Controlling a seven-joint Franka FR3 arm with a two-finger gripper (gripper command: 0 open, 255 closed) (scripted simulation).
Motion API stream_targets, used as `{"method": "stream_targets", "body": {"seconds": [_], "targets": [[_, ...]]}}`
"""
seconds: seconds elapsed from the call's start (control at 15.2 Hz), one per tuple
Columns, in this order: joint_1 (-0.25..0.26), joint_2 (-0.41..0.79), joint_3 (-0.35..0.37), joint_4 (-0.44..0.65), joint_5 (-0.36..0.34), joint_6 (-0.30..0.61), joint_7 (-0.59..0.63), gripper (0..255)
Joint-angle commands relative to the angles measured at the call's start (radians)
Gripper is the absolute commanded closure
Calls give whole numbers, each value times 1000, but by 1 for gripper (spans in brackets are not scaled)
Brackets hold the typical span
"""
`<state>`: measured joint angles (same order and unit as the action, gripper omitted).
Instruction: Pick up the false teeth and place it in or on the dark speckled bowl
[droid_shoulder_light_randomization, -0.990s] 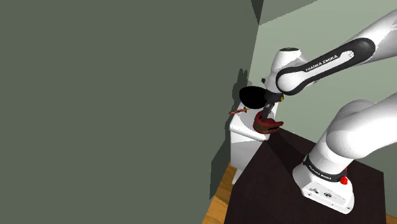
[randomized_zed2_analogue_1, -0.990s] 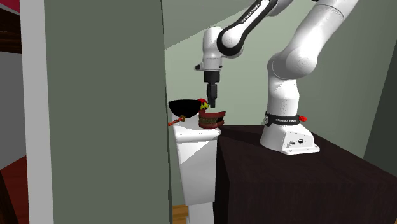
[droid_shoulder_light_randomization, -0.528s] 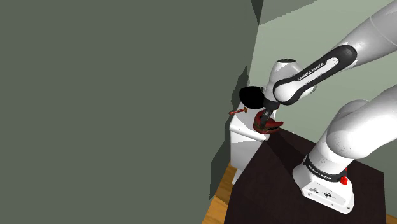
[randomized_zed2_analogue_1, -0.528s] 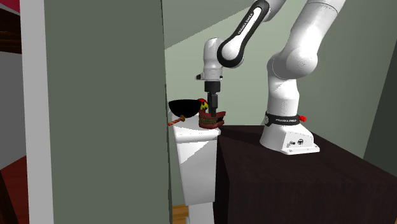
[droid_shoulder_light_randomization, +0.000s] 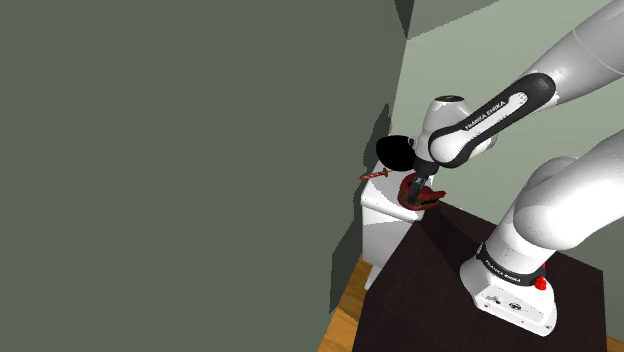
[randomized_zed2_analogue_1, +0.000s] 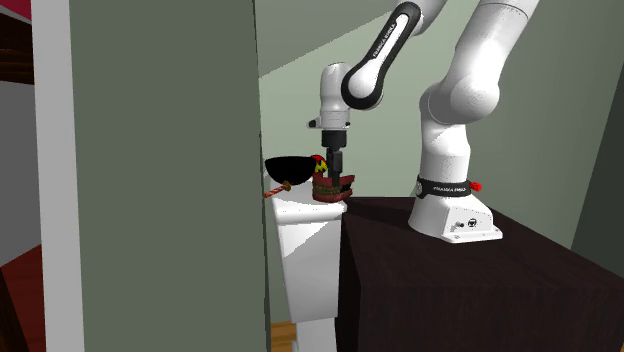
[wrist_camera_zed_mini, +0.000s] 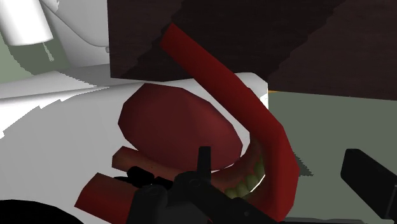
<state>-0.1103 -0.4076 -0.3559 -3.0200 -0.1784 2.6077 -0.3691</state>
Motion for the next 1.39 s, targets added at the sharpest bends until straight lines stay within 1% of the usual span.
{"method": "stream_targets", "body": {"seconds": [0.0,0.07,0.66,1.32], "targets": [[0,0,0,0,0,0,0,0],[0,0,0,0,0,0,0,255],[0,0,0,0,0,0,0,255],[-25,-194,40,40,-7,-233,21,255]]}}
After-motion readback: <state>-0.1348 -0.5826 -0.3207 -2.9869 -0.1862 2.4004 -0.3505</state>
